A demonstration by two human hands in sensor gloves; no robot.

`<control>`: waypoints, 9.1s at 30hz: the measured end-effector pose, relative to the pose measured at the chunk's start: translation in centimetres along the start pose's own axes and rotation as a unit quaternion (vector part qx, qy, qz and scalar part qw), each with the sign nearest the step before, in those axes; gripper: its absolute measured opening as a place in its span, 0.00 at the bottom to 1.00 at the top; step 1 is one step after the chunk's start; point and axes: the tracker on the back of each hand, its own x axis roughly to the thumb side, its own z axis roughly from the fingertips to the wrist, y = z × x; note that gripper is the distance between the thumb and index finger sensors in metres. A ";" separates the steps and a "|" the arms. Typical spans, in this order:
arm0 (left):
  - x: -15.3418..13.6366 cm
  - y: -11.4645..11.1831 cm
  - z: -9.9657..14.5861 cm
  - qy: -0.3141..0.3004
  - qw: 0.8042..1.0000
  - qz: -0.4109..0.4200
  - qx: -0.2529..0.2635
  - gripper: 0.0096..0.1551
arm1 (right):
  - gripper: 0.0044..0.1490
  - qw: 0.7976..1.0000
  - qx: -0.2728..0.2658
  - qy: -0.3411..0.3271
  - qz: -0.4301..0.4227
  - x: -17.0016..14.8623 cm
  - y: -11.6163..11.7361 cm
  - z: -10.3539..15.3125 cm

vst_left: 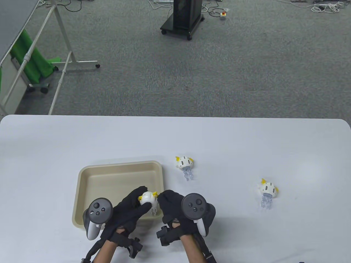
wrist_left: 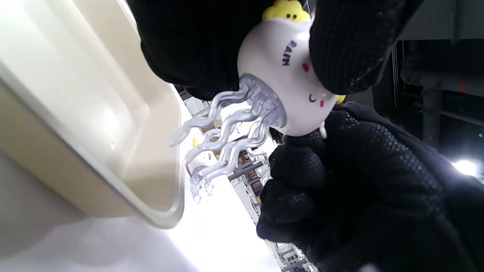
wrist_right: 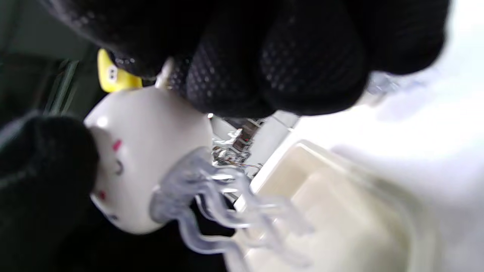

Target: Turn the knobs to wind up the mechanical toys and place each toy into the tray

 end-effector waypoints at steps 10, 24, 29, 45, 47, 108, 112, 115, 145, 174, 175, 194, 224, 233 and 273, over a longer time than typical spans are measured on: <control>-0.1 0.1 0.0 0.002 1.000 -0.012 0.005 0.44 | 0.24 0.997 0.042 0.036 -0.054 -1.3 0.2 -0.5; -0.5 1.2 0.1 0.009 0.999 0.025 0.032 0.44 | 0.37 0.908 -0.056 -0.250 0.330 3.7 1.9 2.9; -0.6 1.1 0.1 0.009 0.999 0.023 0.028 0.44 | 0.33 0.887 -0.082 -0.267 0.367 3.9 2.5 3.3; -0.5 0.9 0.1 0.004 1.000 0.025 0.018 0.44 | 0.25 0.935 -0.028 -0.233 0.265 3.3 0.9 2.2; -0.4 1.0 0.1 -0.003 0.999 0.030 0.012 0.44 | 0.25 0.962 0.000 -0.200 0.186 2.8 0.4 1.6; 0.1 0.8 0.1 0.001 1.000 0.013 0.016 0.43 | 0.26 0.997 0.012 -0.066 0.033 0.6 0.4 0.4; 0.5 0.4 0.0 -0.006 1.000 -0.018 0.007 0.43 | 0.24 0.992 0.037 0.077 -0.097 -1.7 0.8 -0.1; 0.6 0.3 0.0 -0.008 1.000 -0.030 0.002 0.43 | 0.24 0.977 0.040 0.154 -0.144 -2.6 1.1 0.1; -0.1 1.4 0.3 0.007 0.999 0.025 0.036 0.43 | 0.38 0.860 -0.096 -0.307 0.395 3.7 2.7 4.0; 1.4 0.5 0.1 -0.025 0.999 -0.022 0.005 0.43 | 0.23 0.960 0.093 0.160 -0.212 -3.1 1.0 -0.3; 1.4 0.5 0.1 -0.025 0.999 -0.023 0.007 0.43 | 0.23 0.962 0.096 0.150 -0.205 -3.1 1.0 -0.4; 0.5 3.5 0.7 -0.006 0.995 -0.022 0.097 0.43 | 0.33 0.999 -0.012 -0.050 0.013 -0.2 -0.7 0.3; -3.5 8.6 0.8 0.267 0.863 -0.424 0.057 0.48 | 0.33 0.999 0.002 -0.041 0.026 -0.7 -0.5 0.1; 0.9 5.1 0.8 0.046 0.903 -0.395 0.160 0.51 | 0.33 0.999 -0.009 -0.037 0.037 -0.8 -0.7 0.0; 1.1 2.7 0.5 0.021 0.919 -0.375 0.120 0.48 | 0.51 0.805 -0.037 0.221 0.550 -5.5 3.6 -13.1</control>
